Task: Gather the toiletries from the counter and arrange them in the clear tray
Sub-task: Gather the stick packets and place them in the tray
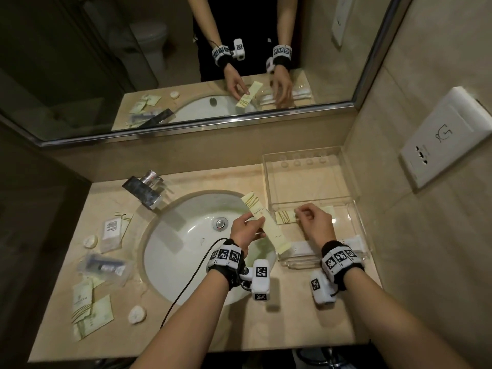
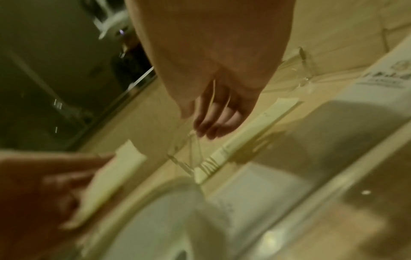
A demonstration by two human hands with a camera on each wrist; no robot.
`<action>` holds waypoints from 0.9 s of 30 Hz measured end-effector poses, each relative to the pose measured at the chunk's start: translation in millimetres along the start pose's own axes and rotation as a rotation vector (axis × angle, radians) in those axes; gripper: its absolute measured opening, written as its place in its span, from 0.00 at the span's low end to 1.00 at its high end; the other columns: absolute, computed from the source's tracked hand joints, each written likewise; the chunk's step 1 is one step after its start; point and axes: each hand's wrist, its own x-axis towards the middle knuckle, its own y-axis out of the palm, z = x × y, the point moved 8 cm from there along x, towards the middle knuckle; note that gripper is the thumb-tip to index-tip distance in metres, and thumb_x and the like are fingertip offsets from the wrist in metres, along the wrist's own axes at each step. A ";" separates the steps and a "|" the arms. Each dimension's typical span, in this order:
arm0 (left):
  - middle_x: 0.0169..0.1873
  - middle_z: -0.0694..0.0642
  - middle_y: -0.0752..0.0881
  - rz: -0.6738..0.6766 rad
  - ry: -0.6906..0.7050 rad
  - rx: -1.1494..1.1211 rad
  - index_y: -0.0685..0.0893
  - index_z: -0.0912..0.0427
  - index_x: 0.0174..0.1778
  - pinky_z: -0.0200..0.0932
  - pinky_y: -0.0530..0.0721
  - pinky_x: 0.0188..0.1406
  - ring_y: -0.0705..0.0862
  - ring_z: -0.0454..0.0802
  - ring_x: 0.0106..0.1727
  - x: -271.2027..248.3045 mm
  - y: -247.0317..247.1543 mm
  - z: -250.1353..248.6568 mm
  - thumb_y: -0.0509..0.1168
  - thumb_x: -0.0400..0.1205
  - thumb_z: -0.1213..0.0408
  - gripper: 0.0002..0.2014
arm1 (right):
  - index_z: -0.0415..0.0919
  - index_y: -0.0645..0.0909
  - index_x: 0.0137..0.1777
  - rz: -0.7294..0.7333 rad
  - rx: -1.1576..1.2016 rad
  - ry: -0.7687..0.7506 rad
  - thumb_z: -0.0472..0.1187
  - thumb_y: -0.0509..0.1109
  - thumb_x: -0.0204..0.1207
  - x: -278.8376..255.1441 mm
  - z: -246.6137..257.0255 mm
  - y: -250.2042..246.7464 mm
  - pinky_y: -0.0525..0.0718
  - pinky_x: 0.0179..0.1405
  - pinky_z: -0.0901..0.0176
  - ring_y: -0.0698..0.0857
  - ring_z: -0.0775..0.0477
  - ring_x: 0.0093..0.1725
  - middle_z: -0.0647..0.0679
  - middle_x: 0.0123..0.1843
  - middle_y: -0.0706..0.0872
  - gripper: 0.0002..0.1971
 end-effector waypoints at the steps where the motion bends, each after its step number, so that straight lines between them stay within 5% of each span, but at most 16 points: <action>1: 0.41 0.59 0.89 0.009 0.005 0.002 0.82 0.64 0.59 0.46 0.88 0.48 0.88 0.52 0.40 -0.3 3.8 -1.7 0.65 0.81 0.73 0.11 | 0.43 0.86 0.50 0.078 0.126 0.063 0.46 0.73 0.77 -5.9 3.4 6.1 0.84 0.38 0.66 0.89 0.47 0.42 0.47 0.43 0.90 0.07; 6: 0.47 0.67 0.89 0.071 0.064 0.085 0.81 0.68 0.64 0.44 0.89 0.46 0.88 0.54 0.41 0.7 25.1 -11.3 0.68 0.80 0.69 0.16 | 0.45 0.86 0.55 0.335 0.252 0.126 0.48 0.77 0.73 -25.9 19.4 17.3 0.84 0.35 0.70 0.91 0.53 0.45 0.46 0.46 0.93 0.12; 9: 0.49 0.67 0.89 0.136 0.117 0.178 0.84 0.66 0.62 0.45 0.89 0.45 0.88 0.56 0.46 -0.8 42.9 -19.1 0.68 0.81 0.68 0.14 | 0.44 0.85 0.59 0.294 0.344 0.131 0.48 0.75 0.76 -22.5 22.4 4.5 0.84 0.37 0.65 0.90 0.49 0.46 0.43 0.48 0.93 0.15; 13: 0.35 0.57 0.88 0.136 0.092 0.144 0.84 0.66 0.56 0.35 0.86 0.31 0.87 0.44 0.32 -1.5 57.0 -22.0 0.71 0.78 0.70 0.11 | 0.40 0.83 0.60 0.319 0.349 0.171 0.45 0.77 0.74 -22.3 17.2 -5.4 0.87 0.49 0.56 0.90 0.45 0.50 0.41 0.51 0.92 0.17; 18: 0.38 0.63 0.87 0.091 0.015 -0.038 0.80 0.69 0.52 0.40 0.90 0.37 0.86 0.52 0.32 5.7 60.0 -14.9 0.74 0.75 0.73 0.13 | 0.32 0.83 0.60 0.286 0.366 0.251 0.38 0.79 0.72 -22.0 -1.0 -25.3 0.87 0.30 0.62 0.91 0.47 0.35 0.35 0.47 0.92 0.18; 24: 0.40 0.62 0.88 0.092 -0.081 -0.177 0.83 0.71 0.49 0.40 0.91 0.40 0.87 0.53 0.37 6.6 54.1 3.8 0.72 0.78 0.69 0.09 | 0.35 0.73 0.63 0.018 0.774 0.436 0.31 0.75 0.75 -23.6 -20.7 -46.2 0.89 0.34 0.62 0.88 0.45 0.39 0.36 0.47 0.87 0.19; 27: 0.43 0.63 0.88 0.028 -0.046 -0.207 0.81 0.69 0.55 0.40 0.90 0.37 0.88 0.54 0.38 9.8 45.5 3.5 0.69 0.80 0.67 0.12 | 0.30 0.80 0.63 0.107 0.529 0.408 0.34 0.77 0.73 -22.2 -26.5 -42.0 0.89 0.37 0.60 0.89 0.44 0.42 0.38 0.49 0.89 0.19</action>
